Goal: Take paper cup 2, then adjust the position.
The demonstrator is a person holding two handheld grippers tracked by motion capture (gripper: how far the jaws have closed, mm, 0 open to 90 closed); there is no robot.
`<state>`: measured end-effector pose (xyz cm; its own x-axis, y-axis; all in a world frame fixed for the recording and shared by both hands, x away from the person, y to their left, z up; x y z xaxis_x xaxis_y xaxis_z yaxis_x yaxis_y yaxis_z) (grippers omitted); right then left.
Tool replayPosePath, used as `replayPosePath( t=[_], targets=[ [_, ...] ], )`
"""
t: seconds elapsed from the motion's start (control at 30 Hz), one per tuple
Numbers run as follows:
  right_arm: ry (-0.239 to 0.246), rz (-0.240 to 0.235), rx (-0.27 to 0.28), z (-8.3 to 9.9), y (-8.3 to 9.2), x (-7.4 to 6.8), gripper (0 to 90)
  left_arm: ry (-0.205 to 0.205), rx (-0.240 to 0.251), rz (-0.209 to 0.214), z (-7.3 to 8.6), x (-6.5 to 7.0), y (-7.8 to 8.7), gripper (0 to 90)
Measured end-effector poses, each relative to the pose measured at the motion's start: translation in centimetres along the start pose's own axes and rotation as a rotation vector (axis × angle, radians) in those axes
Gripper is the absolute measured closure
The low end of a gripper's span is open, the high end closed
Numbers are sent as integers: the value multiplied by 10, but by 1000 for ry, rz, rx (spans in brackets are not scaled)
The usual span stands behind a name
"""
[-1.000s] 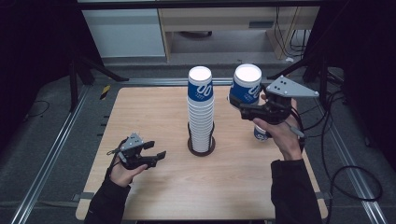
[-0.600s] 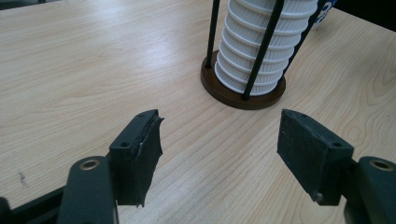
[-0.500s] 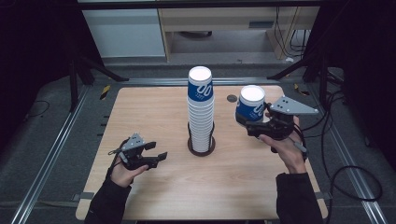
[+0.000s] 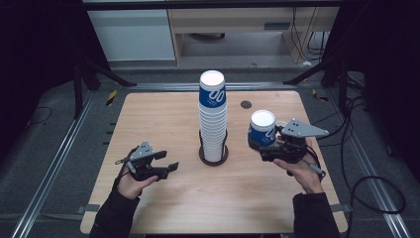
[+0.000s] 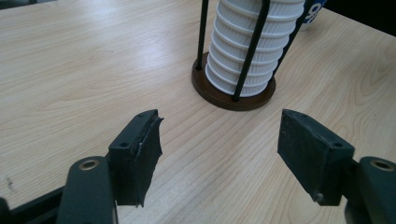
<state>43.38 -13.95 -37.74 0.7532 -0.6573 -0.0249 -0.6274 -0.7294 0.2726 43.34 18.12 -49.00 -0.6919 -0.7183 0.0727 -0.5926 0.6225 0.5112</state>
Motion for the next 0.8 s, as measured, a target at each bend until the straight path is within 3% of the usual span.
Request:
replayPosePath(
  t=[0.47,0.8],
  targets=[
    [55,-103,-93,24,-16,-20,210,-12,-10,67,-5,17,2,280],
    [88,-171,-173,42,-29,-33,211,-28,16,130,-16,37,7,277]
  ],
)
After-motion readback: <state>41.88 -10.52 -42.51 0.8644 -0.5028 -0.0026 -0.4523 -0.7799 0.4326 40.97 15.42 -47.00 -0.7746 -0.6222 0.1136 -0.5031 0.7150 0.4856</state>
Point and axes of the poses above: each handheld gripper's, and its own axes: y roughly backward along the jaws, z roughly out of its underside, x roughly to its right, the point moved 8 cm from there along -y, roughly forward along the jaws, and after that the axes turned 3 degrees about -z, right-handed, at the moved point
